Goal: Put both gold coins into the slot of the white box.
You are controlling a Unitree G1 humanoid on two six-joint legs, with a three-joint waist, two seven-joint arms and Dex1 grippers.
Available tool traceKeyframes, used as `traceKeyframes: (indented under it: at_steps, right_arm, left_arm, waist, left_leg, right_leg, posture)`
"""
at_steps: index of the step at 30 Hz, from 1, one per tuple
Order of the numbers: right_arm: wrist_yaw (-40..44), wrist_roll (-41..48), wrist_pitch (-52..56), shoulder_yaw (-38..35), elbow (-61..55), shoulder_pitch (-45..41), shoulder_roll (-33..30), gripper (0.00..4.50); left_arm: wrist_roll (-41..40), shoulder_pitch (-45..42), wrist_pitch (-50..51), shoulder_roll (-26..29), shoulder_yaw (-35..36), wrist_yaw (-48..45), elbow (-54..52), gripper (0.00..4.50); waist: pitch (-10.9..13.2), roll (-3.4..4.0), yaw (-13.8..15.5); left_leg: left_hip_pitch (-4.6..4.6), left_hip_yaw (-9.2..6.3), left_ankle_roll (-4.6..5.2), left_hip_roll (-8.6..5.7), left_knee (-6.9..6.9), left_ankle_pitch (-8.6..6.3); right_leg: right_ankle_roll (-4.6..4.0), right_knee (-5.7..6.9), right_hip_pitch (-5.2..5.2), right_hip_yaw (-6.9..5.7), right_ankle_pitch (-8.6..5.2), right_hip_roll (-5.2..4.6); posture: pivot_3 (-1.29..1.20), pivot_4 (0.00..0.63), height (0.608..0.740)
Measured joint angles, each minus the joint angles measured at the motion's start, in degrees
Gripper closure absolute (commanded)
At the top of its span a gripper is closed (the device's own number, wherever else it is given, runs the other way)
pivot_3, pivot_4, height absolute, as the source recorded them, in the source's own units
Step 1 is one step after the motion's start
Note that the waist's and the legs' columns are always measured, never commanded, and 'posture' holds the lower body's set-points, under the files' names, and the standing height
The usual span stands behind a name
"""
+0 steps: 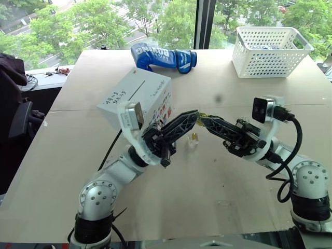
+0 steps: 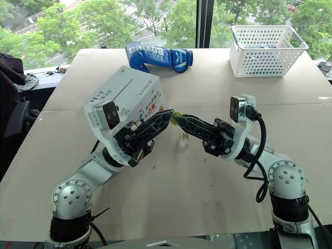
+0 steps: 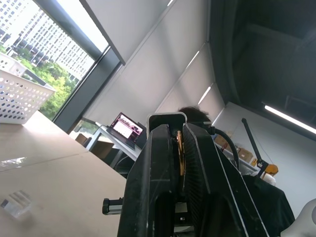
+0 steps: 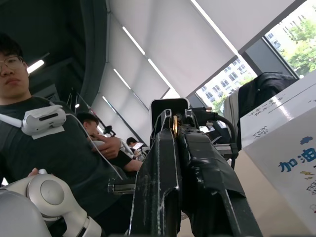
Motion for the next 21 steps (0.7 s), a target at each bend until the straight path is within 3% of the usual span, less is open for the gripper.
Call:
traceKeyframes:
  at_steps: [7,8,21]
  right_arm:
    - [0.58,-0.28,0.22,0.3,0.02,-1.64,-1.02,4.5]
    - [0.58,-0.28,0.23,0.31,0.02,-1.8,-1.02,4.5]
    - [0.49,-0.61,0.46,0.89,0.47,-3.29,-0.21,4.5]
  left_arm:
    - [-0.97,-0.06,0.24,0.14,-0.51,-0.2,0.0,4.08]
    - [-1.03,-0.11,0.21,0.14,-0.49,-0.2,0.0,4.3]
    - [-3.62,-0.23,0.19,1.42,0.33,-0.02,0.13,4.3]
  waist:
    - [0.0,0.0,0.0]
    - [0.0,0.0,0.0]
    - [0.0,0.0,-0.01]
  left_leg:
    - [0.0,-0.01,0.0,0.0,0.0,0.0]
    - [0.0,-0.02,0.0,0.0,0.0,0.0]
    - [-0.04,-0.04,0.0,0.0,0.0,0.0]
  right_leg:
    - [0.0,-0.01,0.0,-0.01,0.0,0.0]
    - [0.0,-0.01,0.0,-0.02,0.0,0.0]
    - [0.02,-0.03,0.0,-0.05,0.02,-0.01]
  posture:
    - [0.0,0.15,0.74]
    - [0.0,0.15,0.74]
    - [0.0,0.15,0.74]
